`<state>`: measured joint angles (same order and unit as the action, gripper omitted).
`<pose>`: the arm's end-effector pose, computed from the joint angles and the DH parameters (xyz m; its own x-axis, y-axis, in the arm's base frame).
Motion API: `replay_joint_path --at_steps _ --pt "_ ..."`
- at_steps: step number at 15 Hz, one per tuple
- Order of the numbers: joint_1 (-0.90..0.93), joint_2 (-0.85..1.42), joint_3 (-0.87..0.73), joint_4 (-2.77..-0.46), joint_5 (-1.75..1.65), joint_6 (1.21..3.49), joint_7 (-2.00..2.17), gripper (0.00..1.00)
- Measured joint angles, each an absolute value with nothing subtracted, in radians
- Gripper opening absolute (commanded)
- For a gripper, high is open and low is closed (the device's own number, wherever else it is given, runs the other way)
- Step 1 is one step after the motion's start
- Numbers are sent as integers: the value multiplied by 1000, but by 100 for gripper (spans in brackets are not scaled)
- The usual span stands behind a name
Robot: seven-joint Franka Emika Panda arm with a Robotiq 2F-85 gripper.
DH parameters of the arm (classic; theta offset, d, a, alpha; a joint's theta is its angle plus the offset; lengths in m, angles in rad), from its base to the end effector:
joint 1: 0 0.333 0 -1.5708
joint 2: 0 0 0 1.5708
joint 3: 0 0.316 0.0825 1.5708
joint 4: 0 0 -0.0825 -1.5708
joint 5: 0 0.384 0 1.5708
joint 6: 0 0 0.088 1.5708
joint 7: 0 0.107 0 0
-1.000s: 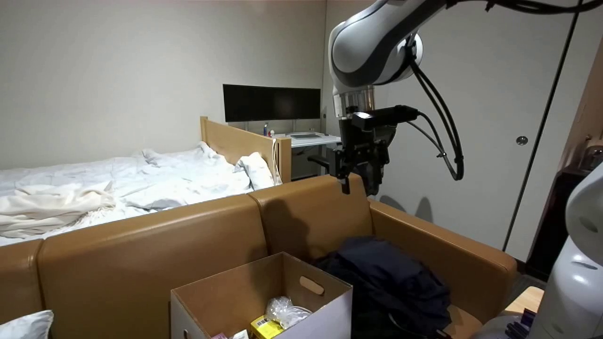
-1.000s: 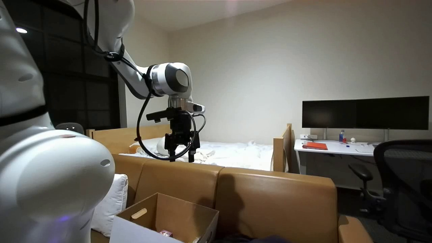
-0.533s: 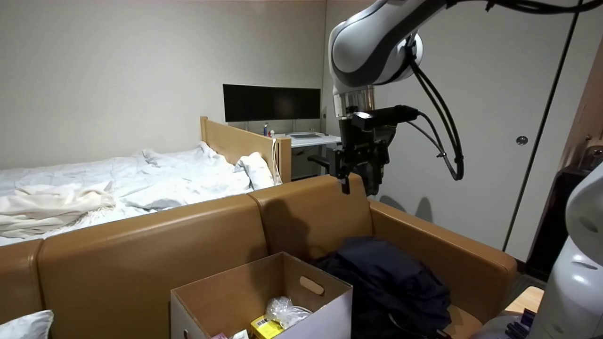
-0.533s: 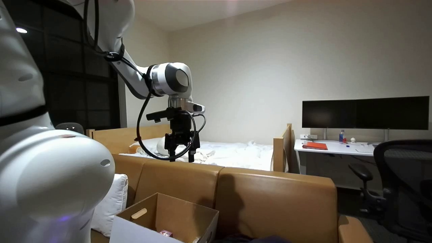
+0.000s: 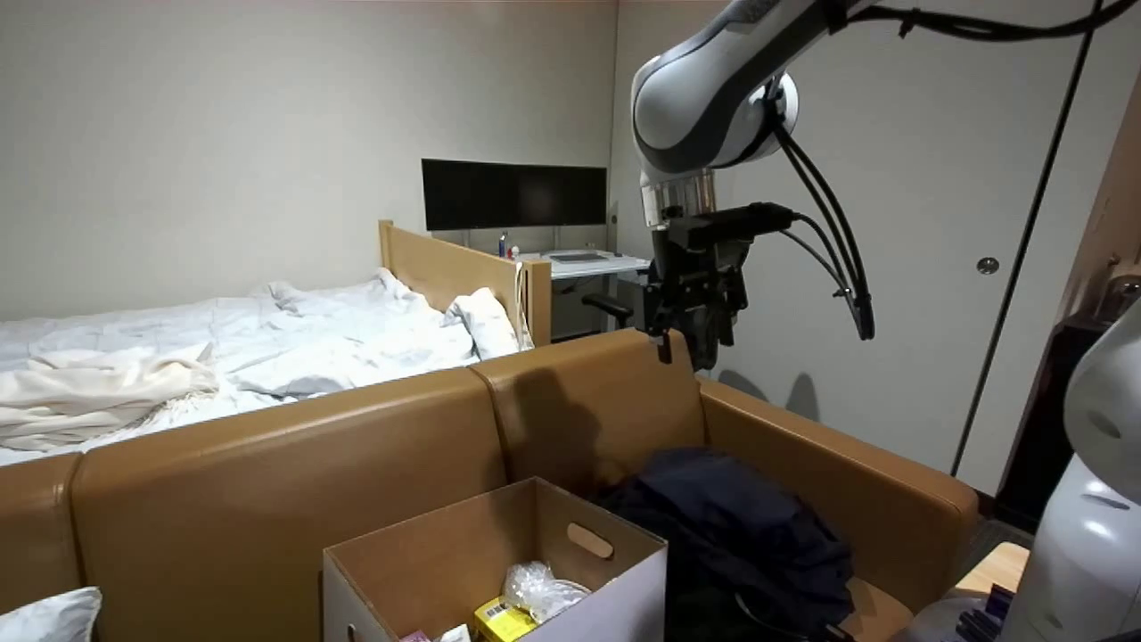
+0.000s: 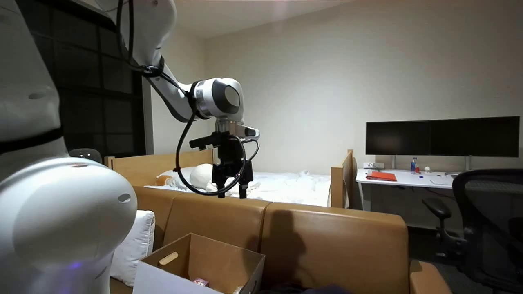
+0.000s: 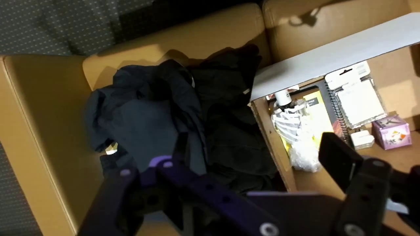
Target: Pick up the black cloth from the sofa and put it in the box
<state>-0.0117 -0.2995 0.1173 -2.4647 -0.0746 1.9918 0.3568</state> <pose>0.4165 0.0394 0.3915 0.9645 -0.2290 -0.1317 -0.2087 -0.9662 0.1516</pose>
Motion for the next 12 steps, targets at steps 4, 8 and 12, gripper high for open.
replay_joint_path --at_steps 4,8,12 --pt "-66 -214 61 -2408 -114 1992 400 100" --pt "-106 -106 -7 -2335 -129 1991 452 100" --pt "-117 -12 -68 -2274 -127 1986 483 100"
